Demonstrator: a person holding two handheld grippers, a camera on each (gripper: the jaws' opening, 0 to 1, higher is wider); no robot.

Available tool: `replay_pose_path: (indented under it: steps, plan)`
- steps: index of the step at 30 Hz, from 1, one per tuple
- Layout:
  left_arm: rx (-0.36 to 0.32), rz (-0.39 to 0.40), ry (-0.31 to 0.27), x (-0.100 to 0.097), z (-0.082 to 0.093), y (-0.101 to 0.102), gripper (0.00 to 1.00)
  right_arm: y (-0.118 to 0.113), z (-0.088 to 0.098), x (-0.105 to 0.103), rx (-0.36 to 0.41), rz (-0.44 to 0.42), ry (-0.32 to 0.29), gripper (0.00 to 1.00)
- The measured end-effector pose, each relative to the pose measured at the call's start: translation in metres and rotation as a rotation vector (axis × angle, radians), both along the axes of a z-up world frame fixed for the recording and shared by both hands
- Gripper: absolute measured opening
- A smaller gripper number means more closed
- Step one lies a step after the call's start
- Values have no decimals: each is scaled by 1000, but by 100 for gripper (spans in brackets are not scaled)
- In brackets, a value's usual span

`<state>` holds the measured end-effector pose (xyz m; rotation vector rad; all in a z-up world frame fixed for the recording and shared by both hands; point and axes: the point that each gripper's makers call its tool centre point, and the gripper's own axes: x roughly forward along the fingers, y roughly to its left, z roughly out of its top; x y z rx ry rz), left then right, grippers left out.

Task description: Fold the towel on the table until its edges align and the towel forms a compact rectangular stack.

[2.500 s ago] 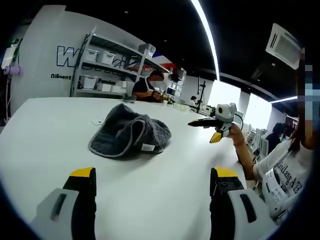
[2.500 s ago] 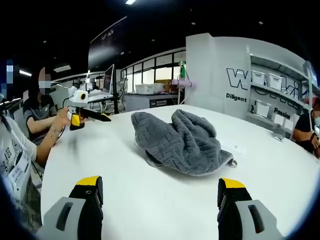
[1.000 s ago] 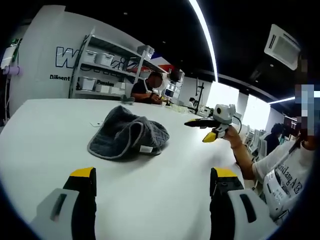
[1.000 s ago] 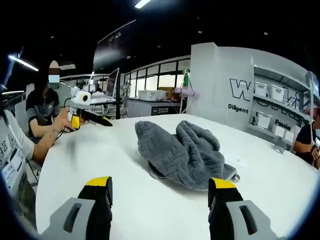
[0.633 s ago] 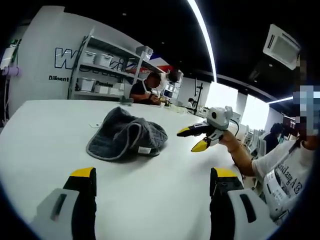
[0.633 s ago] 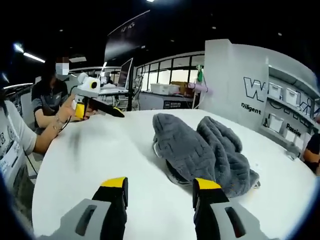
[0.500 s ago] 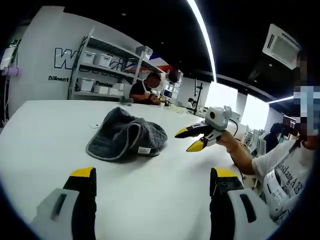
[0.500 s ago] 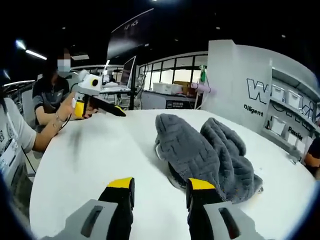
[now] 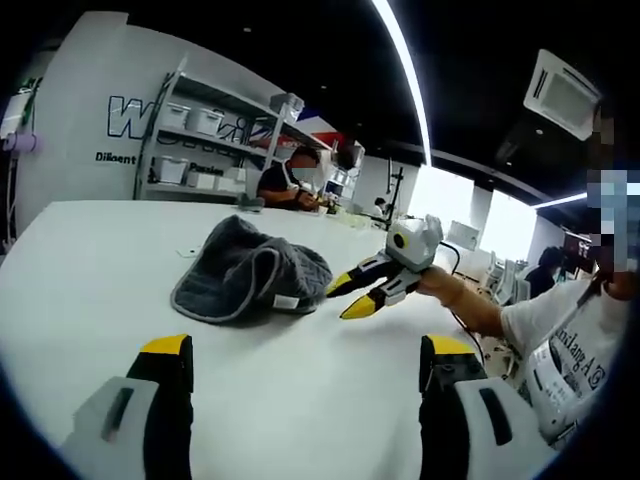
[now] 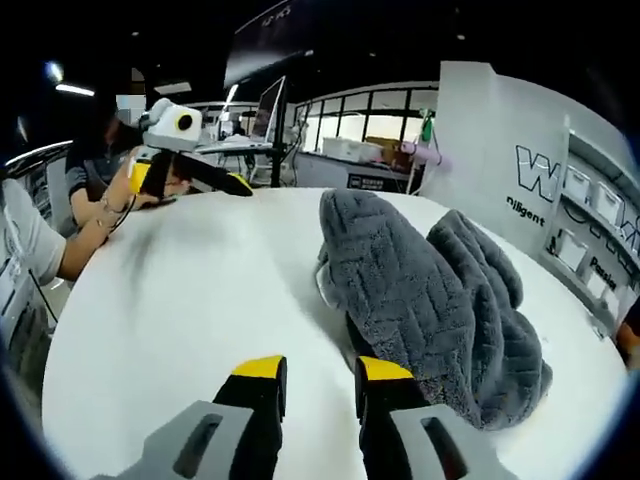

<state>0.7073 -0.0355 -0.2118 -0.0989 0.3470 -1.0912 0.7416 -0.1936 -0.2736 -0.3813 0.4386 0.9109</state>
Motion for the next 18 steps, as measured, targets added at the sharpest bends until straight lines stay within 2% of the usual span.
replay_pose_path:
  steps: [2, 6, 12, 18]
  plan:
    - [-3, -3, -4, -1, 2, 0, 99, 3, -3, 4, 19, 2, 25, 31]
    - [-8, -2, -7, 0, 3, 2, 99, 3, -11, 15, 3, -13, 55, 30]
    - [-11, -5, -7, 0, 4, 1, 98, 2, -19, 35, 59, -75, 115, 29]
    - [-12, -7, -12, -1, 5, 1, 98, -3, -23, 41, 65, -104, 134, 19]
